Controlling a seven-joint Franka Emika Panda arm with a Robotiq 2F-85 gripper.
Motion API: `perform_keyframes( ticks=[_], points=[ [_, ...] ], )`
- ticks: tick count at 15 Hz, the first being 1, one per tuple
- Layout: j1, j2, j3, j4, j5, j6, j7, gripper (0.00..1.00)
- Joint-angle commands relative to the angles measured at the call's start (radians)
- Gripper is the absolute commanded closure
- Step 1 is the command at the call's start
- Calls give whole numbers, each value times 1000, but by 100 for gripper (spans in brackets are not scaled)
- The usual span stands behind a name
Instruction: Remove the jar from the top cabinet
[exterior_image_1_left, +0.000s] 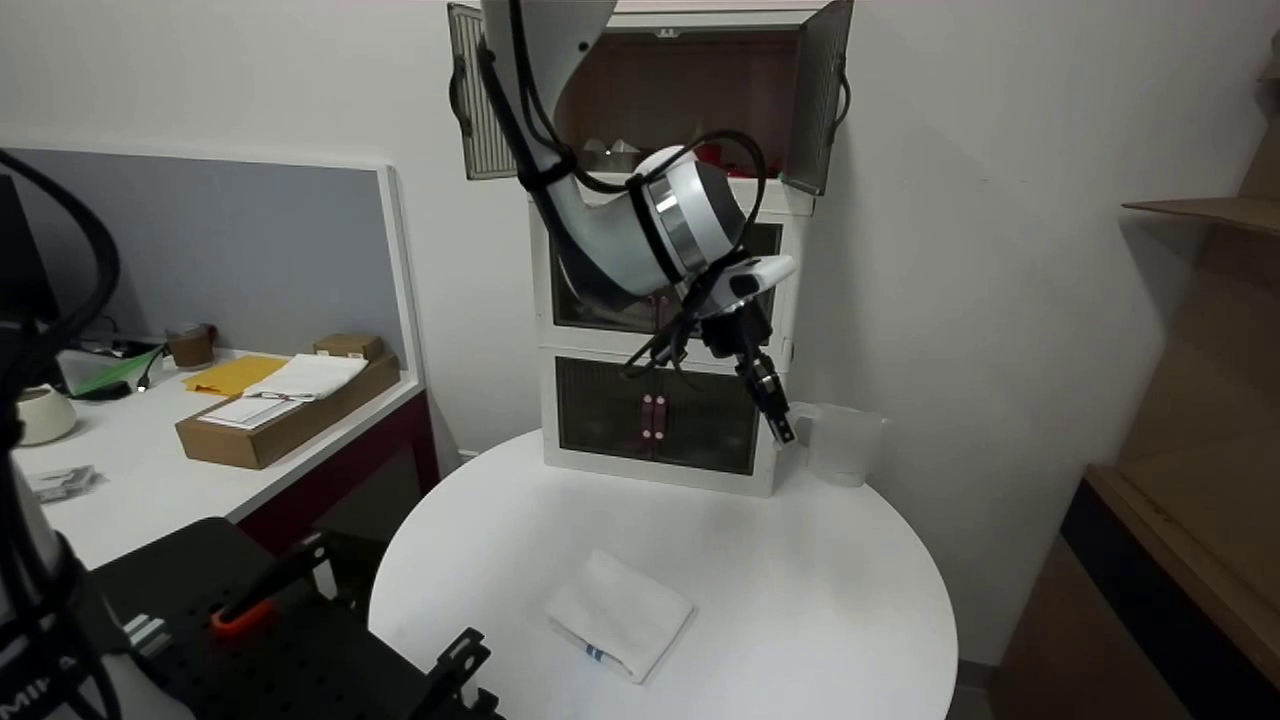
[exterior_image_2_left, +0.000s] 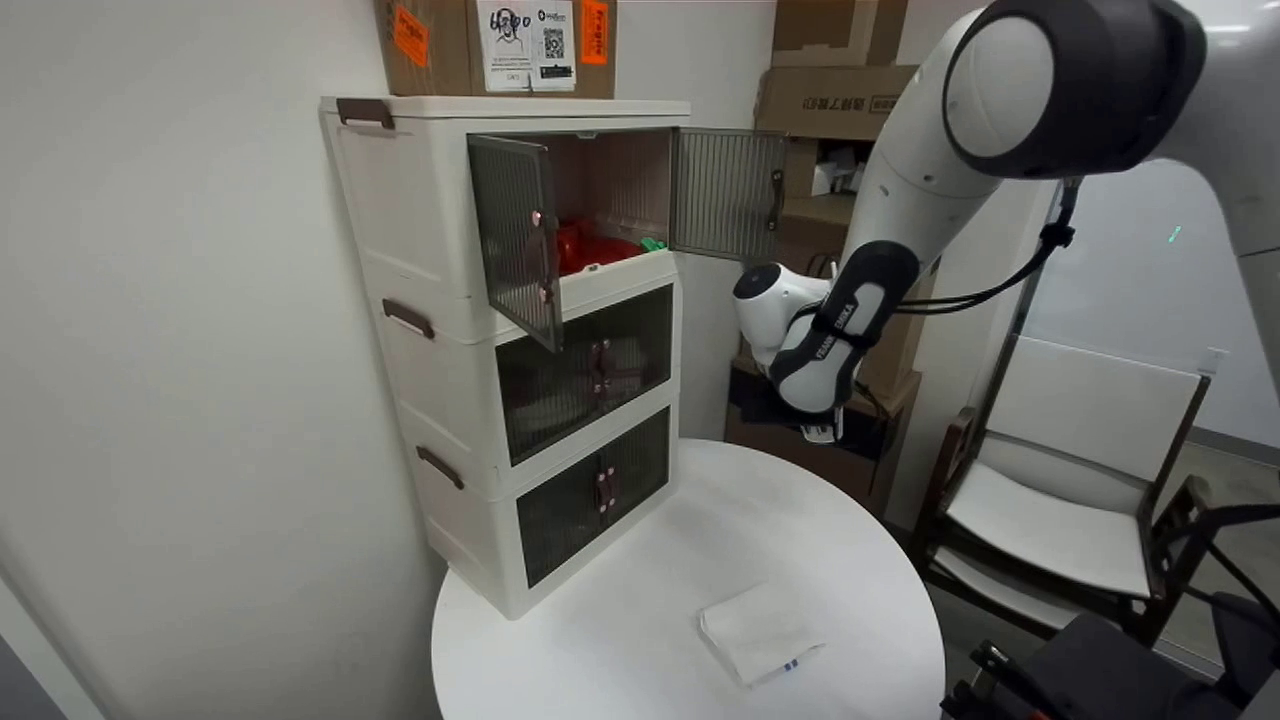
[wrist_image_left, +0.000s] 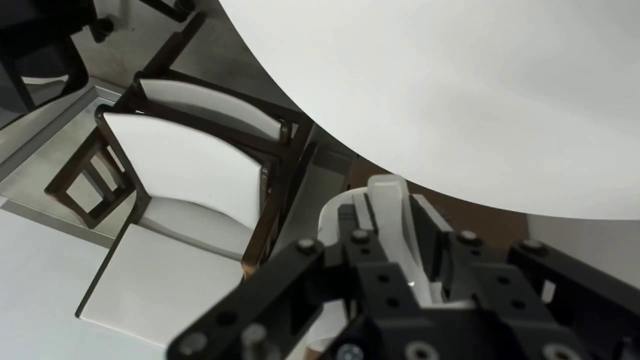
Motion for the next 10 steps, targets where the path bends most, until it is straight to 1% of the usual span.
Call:
perform_keyframes(
  ticks=[1, 4, 6, 10],
  points=[
    [20, 143, -1, 134, 35, 20, 44, 94],
    [72, 260, -20, 237, 19, 41, 70, 94],
    [103, 330, -29, 296, 8, 51, 62, 94],
    [123, 451, -8, 393, 44, 70, 17, 94]
  ],
)
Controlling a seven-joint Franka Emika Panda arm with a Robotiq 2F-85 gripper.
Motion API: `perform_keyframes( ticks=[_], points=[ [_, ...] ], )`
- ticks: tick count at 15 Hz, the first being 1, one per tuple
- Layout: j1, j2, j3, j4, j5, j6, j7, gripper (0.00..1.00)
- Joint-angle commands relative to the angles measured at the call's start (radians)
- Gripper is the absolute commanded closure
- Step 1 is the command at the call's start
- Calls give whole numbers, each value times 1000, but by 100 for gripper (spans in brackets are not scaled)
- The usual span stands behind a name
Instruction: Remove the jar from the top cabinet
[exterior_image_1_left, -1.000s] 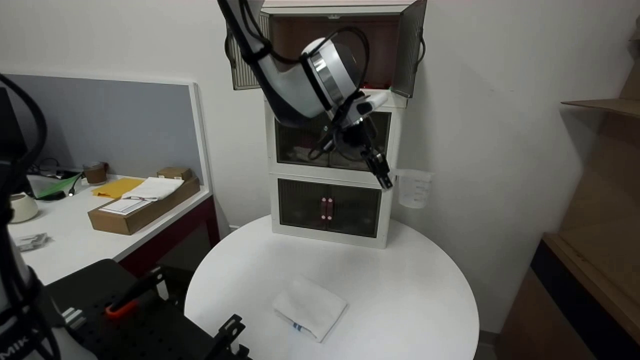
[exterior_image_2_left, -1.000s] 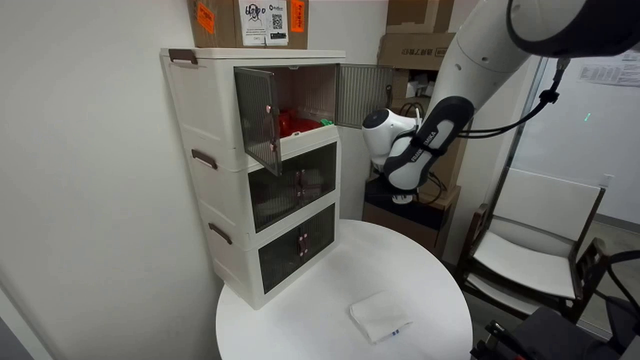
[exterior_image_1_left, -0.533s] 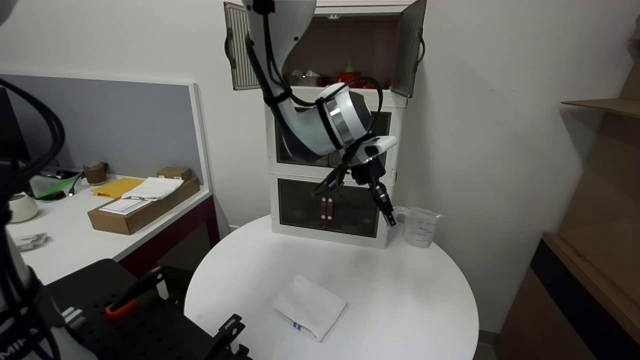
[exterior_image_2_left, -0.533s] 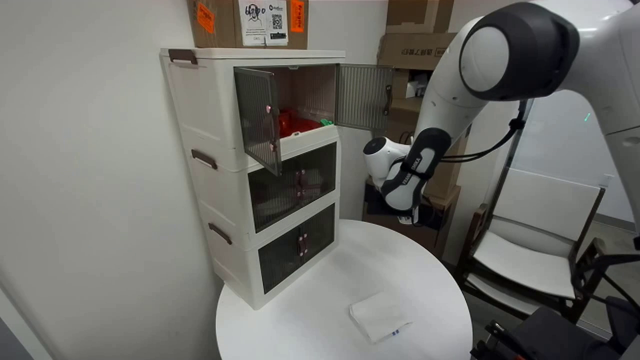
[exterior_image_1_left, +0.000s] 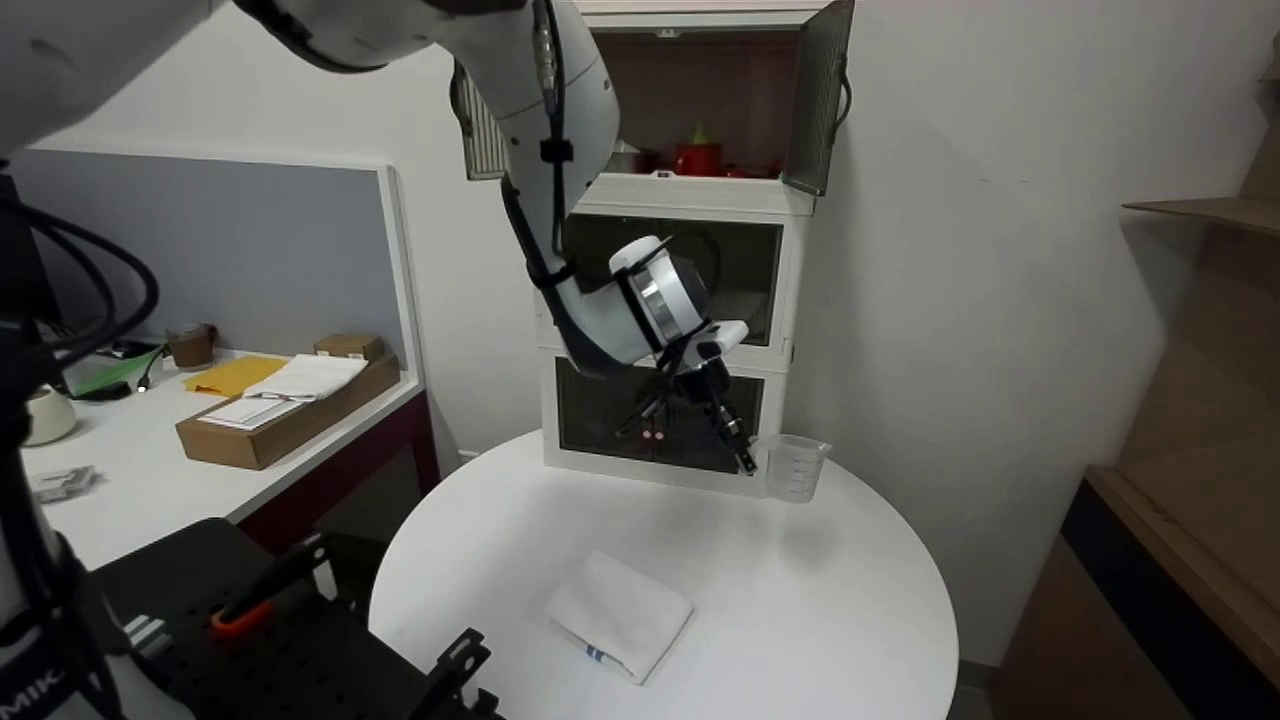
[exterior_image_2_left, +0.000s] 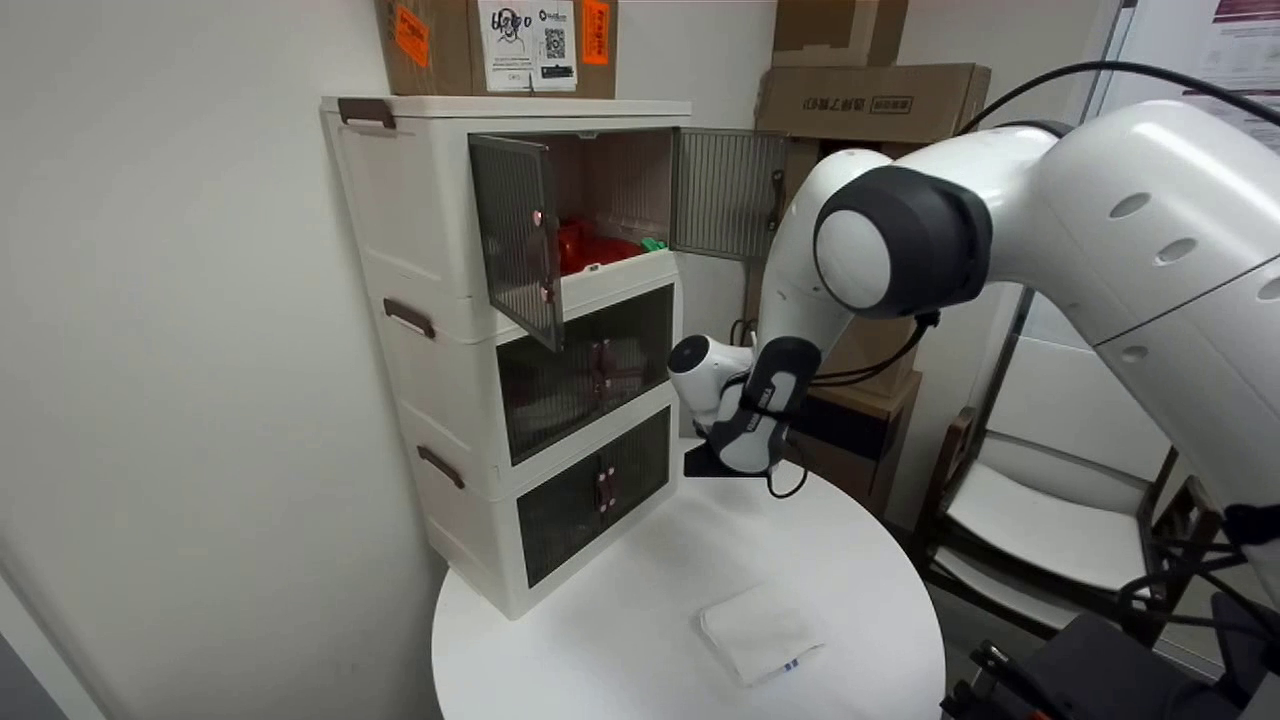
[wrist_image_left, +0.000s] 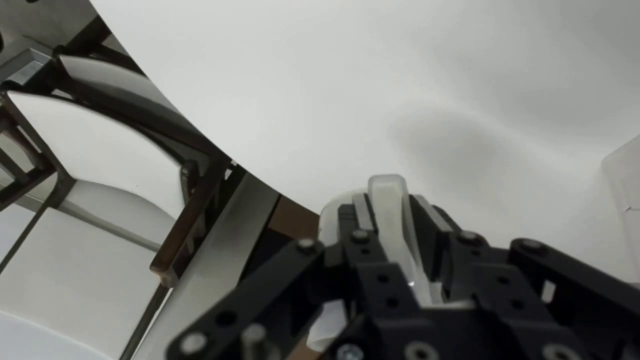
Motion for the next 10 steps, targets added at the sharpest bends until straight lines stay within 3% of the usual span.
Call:
perform_keyframes(
  ticks=[1, 5, 10],
  points=[
    [14, 128, 2, 121, 36, 30, -33, 94],
    [-2, 201, 32, 168, 135, 70, -103, 94],
    [17, 266, 14, 191, 241, 139, -256, 94]
  ],
)
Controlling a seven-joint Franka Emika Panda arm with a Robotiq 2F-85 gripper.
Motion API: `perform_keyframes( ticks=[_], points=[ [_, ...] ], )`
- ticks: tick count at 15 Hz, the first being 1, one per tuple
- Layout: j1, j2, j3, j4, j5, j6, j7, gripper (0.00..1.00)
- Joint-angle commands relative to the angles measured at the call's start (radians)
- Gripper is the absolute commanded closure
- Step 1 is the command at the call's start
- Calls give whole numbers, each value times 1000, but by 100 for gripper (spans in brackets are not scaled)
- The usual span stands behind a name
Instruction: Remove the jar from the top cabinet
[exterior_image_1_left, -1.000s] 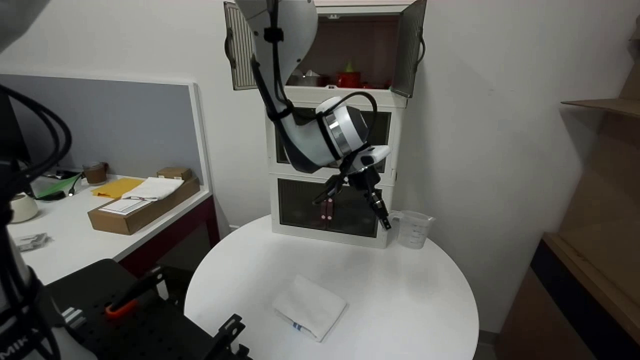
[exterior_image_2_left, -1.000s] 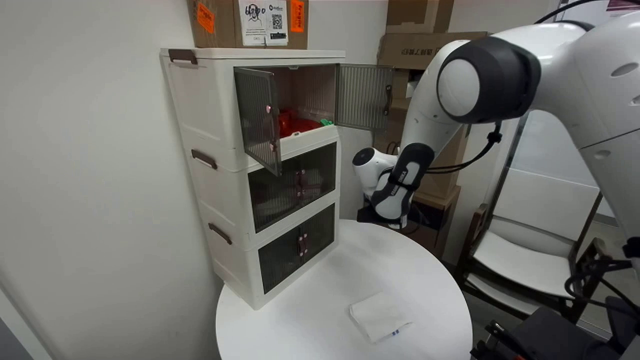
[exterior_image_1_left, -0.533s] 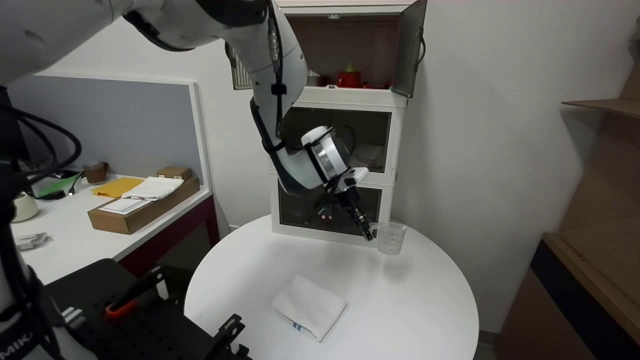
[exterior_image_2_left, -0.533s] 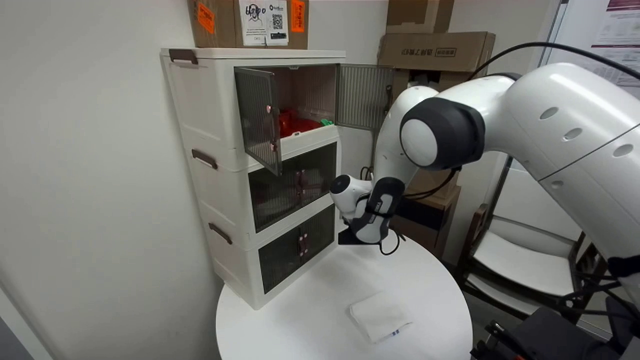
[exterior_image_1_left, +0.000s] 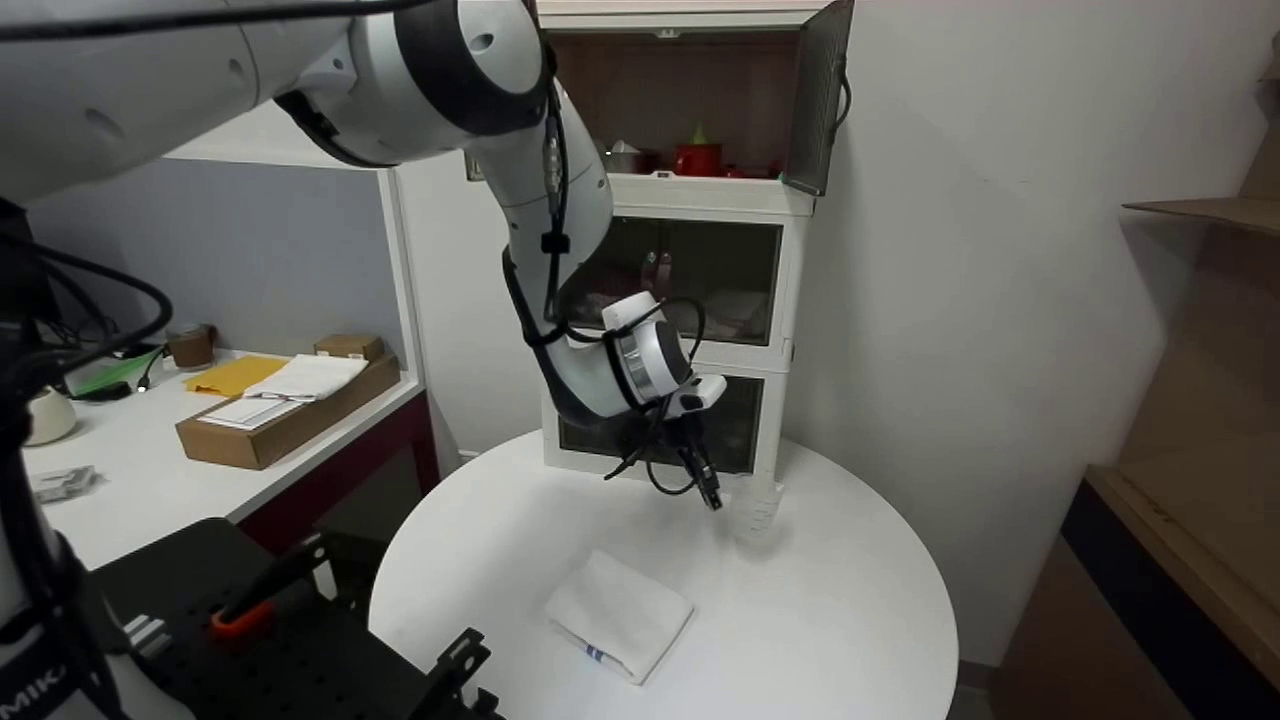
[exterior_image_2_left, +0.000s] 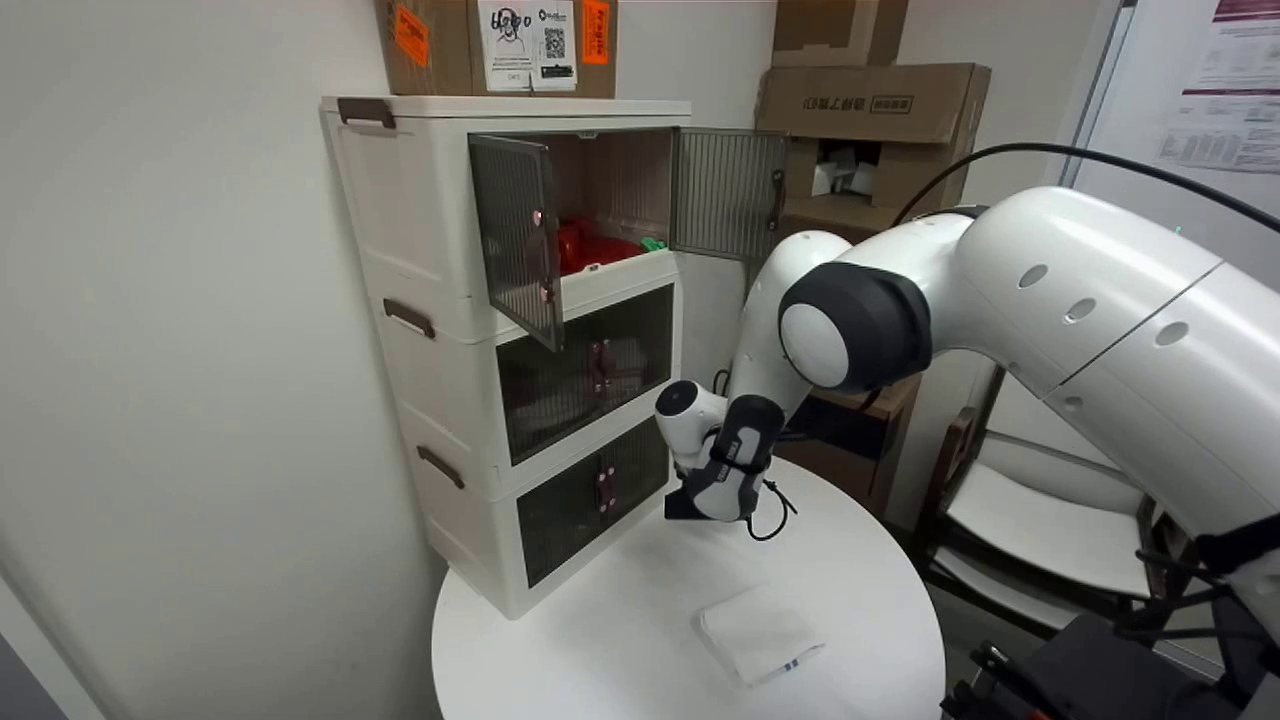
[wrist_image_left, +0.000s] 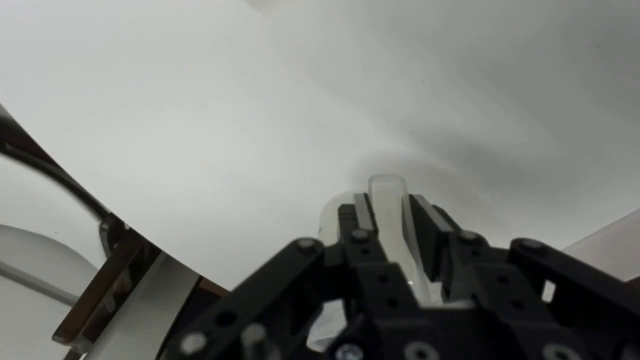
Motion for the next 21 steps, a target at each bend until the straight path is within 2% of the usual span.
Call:
perform_keyframes(
  ticks=[1, 8, 9, 10, 11, 17, 19, 21],
  points=[
    [14, 67, -21, 46, 81, 41, -142, 94],
    [53, 130, -78, 69, 204, 42, -319, 94],
    [55, 130, -82, 74, 222, 38, -340, 52],
    [58, 128, -87, 78, 238, 32, -355, 51],
    [57, 122, -87, 77, 255, 31, -375, 46],
    [32, -1, -69, 37, 357, 61, -489, 2],
    [-5, -91, -31, 1, 399, 61, -569, 0],
    [-66, -200, 41, -33, 449, 24, -706, 0]
  ],
)
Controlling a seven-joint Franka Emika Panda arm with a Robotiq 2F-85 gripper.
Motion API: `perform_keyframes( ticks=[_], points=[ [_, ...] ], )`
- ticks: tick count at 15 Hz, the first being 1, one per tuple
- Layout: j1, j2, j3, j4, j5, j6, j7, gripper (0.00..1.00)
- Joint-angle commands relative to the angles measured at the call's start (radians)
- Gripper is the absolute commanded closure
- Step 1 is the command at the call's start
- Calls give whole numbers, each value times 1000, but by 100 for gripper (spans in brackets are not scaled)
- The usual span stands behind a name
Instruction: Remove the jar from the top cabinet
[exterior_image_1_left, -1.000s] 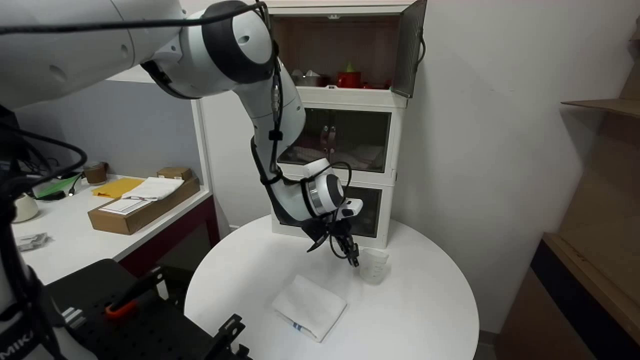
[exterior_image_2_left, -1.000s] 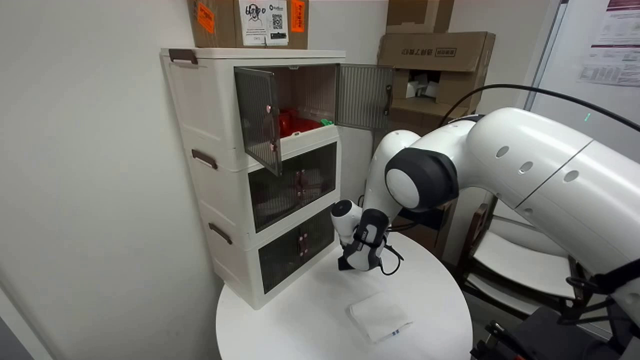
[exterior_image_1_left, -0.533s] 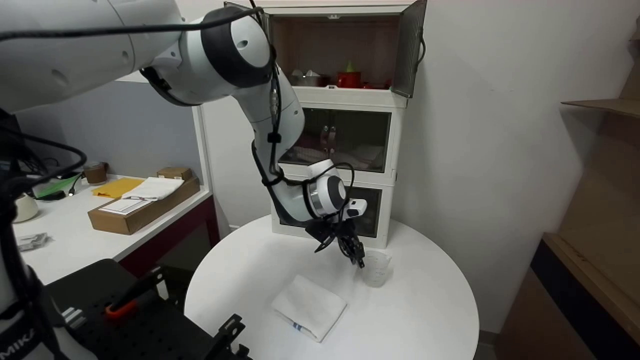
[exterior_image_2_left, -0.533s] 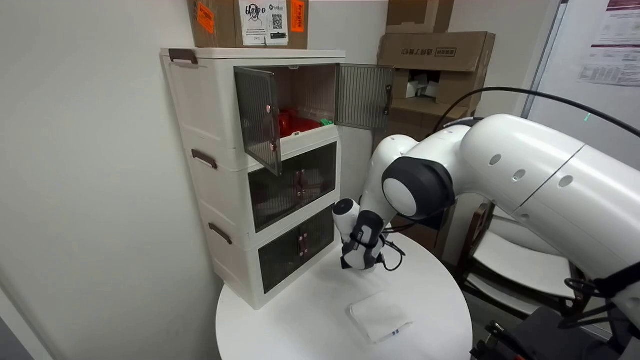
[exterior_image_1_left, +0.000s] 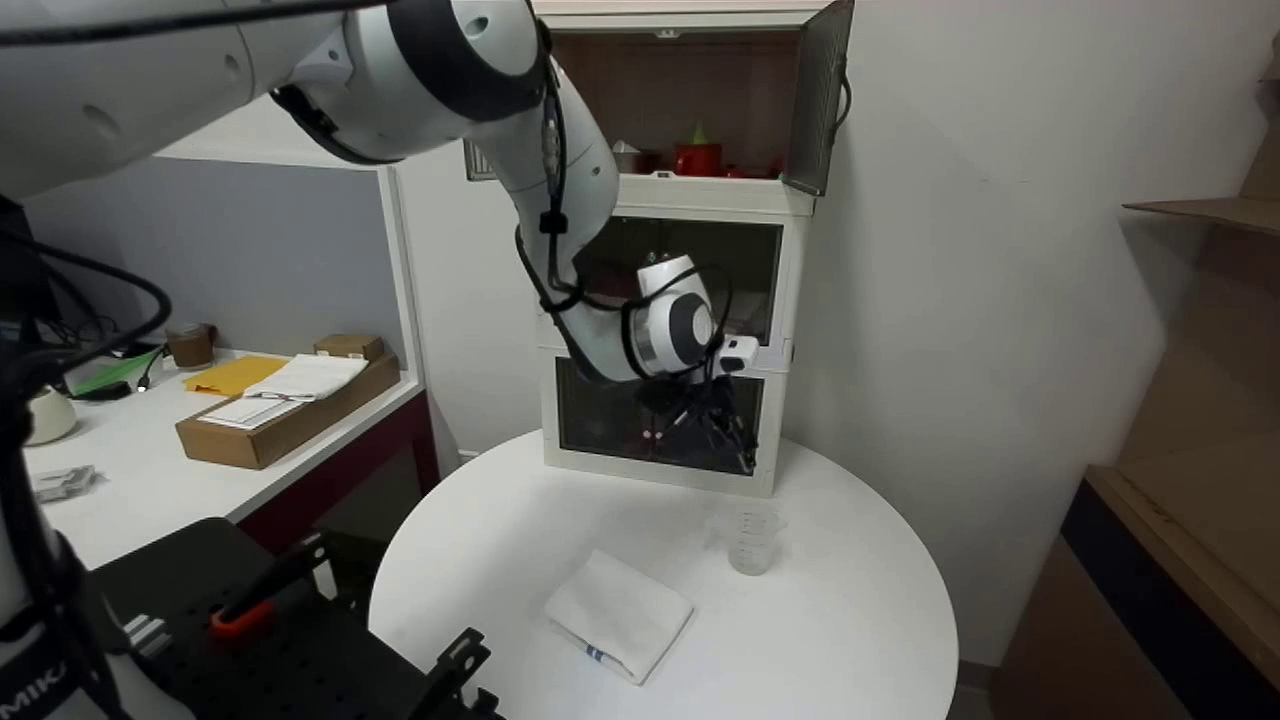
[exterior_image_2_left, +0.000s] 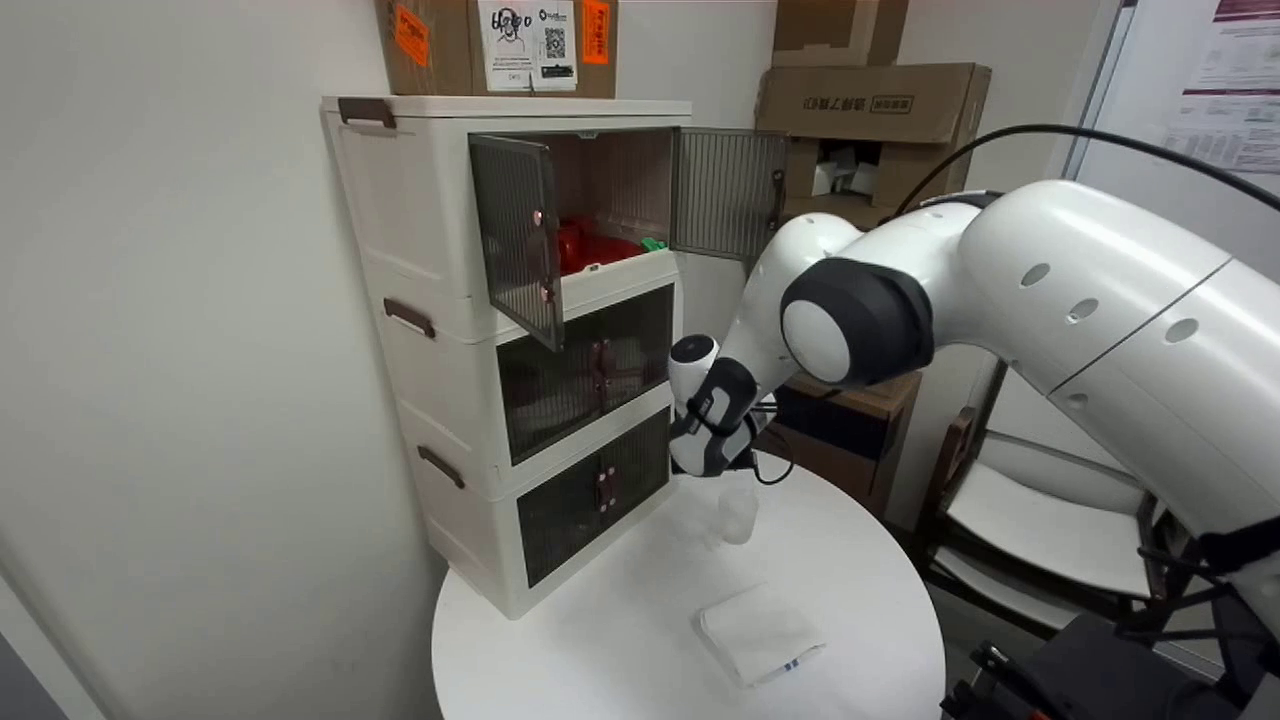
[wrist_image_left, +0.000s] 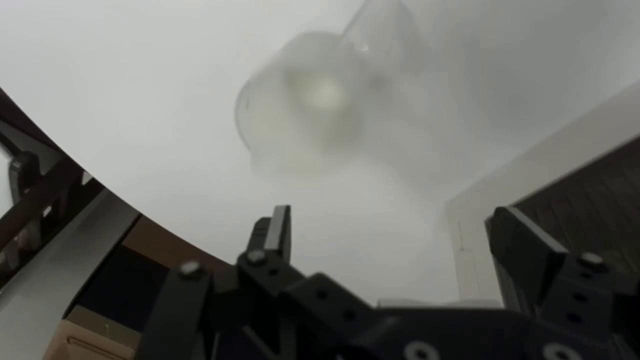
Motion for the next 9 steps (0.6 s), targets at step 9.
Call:
perform_keyframes(
  ticks=[9],
  points=[
    [-386, -621, 383, -187, 343, -586, -774, 0]
  ],
)
